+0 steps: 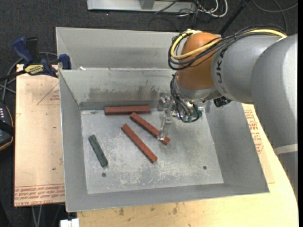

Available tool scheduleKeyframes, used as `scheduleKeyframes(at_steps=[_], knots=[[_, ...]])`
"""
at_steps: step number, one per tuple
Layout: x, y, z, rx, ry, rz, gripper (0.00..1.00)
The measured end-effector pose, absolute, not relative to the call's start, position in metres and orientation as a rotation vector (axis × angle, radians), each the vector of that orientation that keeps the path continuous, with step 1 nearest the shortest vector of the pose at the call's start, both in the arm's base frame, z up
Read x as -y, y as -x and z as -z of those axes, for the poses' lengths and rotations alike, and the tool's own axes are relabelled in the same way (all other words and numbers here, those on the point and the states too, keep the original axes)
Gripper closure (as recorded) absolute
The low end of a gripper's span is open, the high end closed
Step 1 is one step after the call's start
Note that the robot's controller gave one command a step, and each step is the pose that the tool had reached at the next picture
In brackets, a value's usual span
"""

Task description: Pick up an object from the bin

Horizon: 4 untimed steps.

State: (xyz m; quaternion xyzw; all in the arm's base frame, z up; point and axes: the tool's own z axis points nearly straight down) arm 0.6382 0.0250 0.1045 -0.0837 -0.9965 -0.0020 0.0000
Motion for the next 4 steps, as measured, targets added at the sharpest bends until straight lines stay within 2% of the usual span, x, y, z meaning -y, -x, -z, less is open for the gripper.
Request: scheduleKeyframes(at_steps=[1,2,3,4], knots=[[-0.036,-0.629,-0.068,3.124,0.307,0.002,0.00],[-0.036,-0.630,-0.068,3.128,0.304,0.001,0.00],[-0.037,-0.631,-0.070,3.130,0.304,0.001,1.00],[-0.037,-0.633,-0.188,3.139,0.301,0.004,1.00]])
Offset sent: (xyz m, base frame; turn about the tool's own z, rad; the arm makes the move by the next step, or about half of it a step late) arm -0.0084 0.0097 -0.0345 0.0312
